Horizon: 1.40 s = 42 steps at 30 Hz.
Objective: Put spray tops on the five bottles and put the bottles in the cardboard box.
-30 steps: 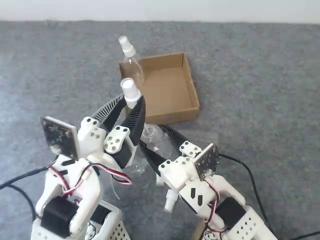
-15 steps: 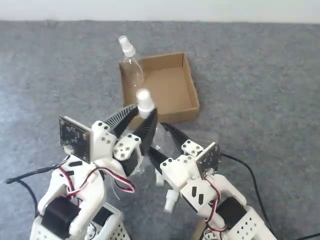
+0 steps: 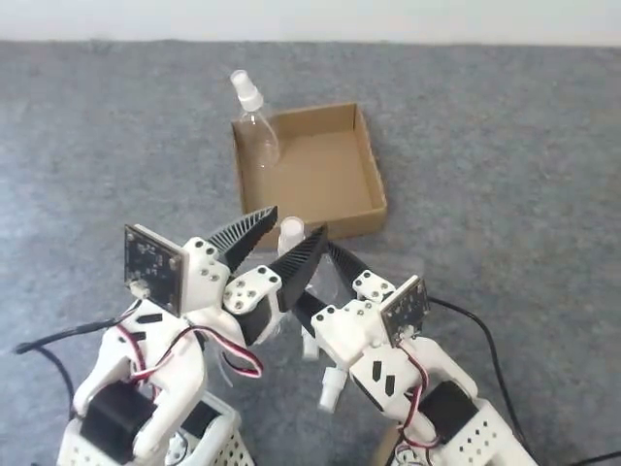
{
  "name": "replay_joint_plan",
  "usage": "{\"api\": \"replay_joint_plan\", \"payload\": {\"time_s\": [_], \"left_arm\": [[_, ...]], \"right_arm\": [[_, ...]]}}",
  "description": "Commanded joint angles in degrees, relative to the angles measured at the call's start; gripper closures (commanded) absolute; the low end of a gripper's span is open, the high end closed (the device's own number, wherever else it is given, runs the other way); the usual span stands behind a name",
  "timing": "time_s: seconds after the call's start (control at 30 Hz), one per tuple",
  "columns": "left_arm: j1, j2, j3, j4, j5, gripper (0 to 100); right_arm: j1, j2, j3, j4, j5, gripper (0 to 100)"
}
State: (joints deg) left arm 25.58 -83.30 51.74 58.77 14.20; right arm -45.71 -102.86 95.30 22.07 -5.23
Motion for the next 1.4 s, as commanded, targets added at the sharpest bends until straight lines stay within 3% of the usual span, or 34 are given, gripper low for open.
{"api": "replay_joint_plan", "payload": {"time_s": [0.0, 0.4, 0.57, 0.97, 1.37], "left_arm": [[-2.2, -0.62, -5.85, -0.18, -0.53, 81], [-18.81, -0.62, -7.78, -0.18, -0.53, 81], [-22.24, -0.62, -4.35, 0.18, -0.53, 81], [-21.8, -0.62, 10.51, -0.26, -0.62, 81], [-9.58, -0.62, 12.97, 1.14, -5.19, 81]], "right_arm": [[0.75, -0.22, 1.14, -1.1, 0.7, 96.5], [0.75, -0.22, 1.14, -1.1, 0.7, 96.5], [0.57, -0.22, 1.14, -1.19, 0.7, 96.5], [0.48, -0.4, 1.14, -1.19, 0.7, 96.5], [0.48, -0.22, 1.14, -1.1, 0.7, 96.5]]}}
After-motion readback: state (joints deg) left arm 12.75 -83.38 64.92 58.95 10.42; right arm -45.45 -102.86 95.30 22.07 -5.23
